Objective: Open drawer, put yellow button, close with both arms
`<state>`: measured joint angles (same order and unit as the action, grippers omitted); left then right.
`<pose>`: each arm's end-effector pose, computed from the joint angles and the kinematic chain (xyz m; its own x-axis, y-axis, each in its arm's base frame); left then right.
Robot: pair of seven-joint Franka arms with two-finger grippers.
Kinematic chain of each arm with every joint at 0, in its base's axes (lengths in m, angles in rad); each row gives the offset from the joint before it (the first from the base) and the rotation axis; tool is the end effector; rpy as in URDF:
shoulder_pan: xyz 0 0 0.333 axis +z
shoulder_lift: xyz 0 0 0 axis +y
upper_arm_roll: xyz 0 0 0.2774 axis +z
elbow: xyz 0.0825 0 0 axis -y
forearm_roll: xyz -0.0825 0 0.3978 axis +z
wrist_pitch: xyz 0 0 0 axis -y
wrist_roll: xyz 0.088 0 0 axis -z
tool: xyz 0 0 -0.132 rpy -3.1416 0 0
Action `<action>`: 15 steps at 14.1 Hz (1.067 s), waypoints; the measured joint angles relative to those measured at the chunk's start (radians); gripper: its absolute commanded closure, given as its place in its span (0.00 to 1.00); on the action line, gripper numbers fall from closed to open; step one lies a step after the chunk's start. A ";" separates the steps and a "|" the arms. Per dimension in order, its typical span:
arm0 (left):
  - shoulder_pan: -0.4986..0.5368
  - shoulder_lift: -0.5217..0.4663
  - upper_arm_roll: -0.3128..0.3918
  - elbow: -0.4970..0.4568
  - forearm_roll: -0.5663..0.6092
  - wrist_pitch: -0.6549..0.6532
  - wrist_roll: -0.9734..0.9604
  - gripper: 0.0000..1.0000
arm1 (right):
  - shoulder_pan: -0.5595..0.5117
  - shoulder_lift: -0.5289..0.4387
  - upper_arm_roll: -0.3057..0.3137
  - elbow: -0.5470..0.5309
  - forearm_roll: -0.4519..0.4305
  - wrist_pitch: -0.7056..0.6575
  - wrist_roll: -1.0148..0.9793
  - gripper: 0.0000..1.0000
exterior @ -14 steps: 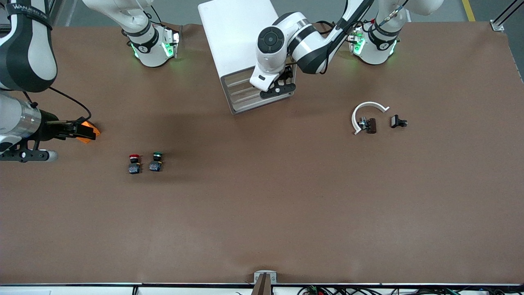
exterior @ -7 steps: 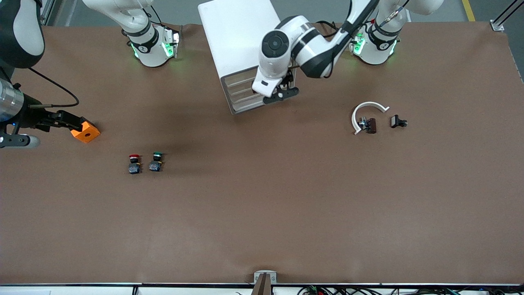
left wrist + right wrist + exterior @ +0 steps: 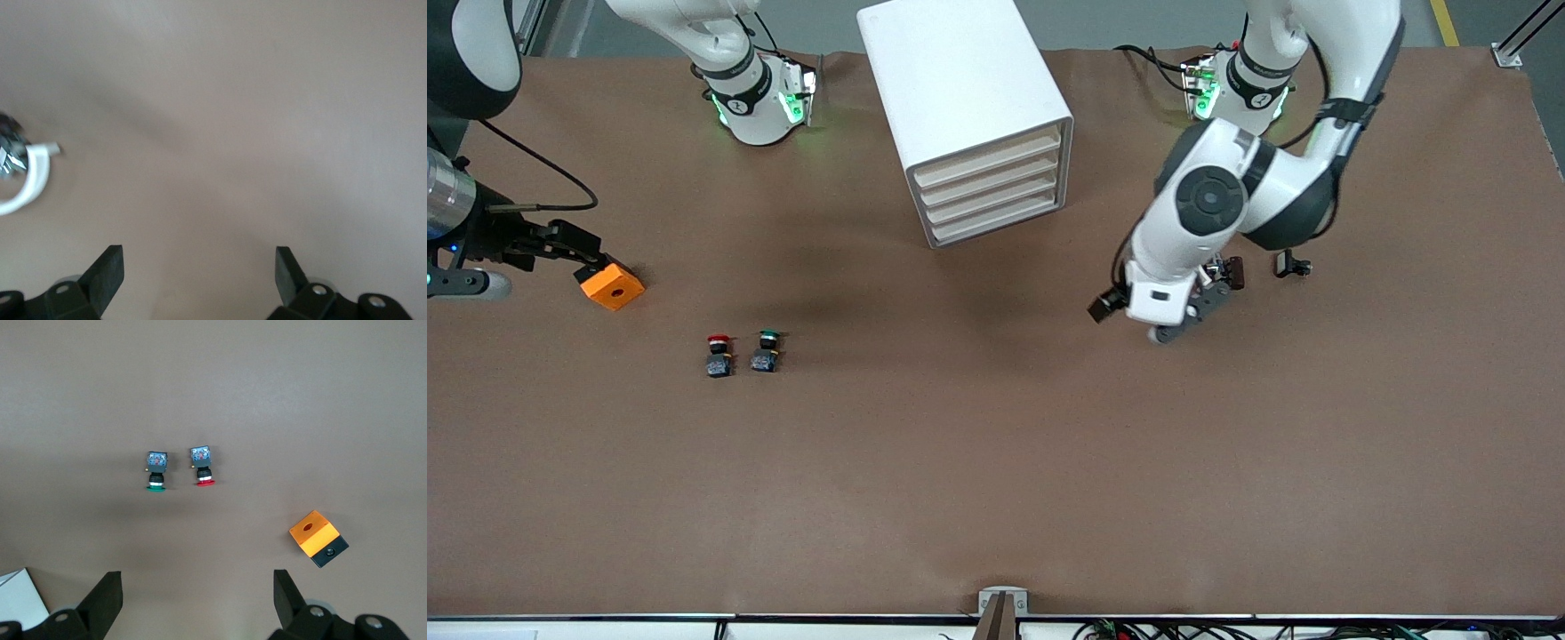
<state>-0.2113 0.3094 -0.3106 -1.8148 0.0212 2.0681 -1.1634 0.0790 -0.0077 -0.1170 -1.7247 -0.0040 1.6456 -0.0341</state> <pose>0.5462 -0.3053 0.3052 0.7972 0.5976 -0.0851 0.5992 -0.8005 -0.0081 0.5639 -0.0221 0.4967 0.9974 -0.0034 -0.0715 -0.0034 -1.0000 0.0006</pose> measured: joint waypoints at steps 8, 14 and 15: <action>0.249 -0.001 0.000 0.156 0.077 -0.133 0.270 0.00 | -0.001 -0.037 -0.005 0.097 0.000 -0.069 0.007 0.00; 0.379 -0.008 0.000 0.291 0.133 -0.218 0.566 0.00 | -0.001 -0.036 -0.005 0.110 0.000 -0.069 0.009 0.00; 0.384 -0.016 0.000 0.305 0.158 -0.233 0.604 0.00 | -0.001 -0.036 -0.005 0.112 0.000 -0.069 0.009 0.00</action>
<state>0.1729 0.2934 -0.3108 -1.5097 0.1793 1.8347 -0.5591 0.0776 -0.0439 -0.1222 -1.6125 -0.0040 1.5765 -0.0246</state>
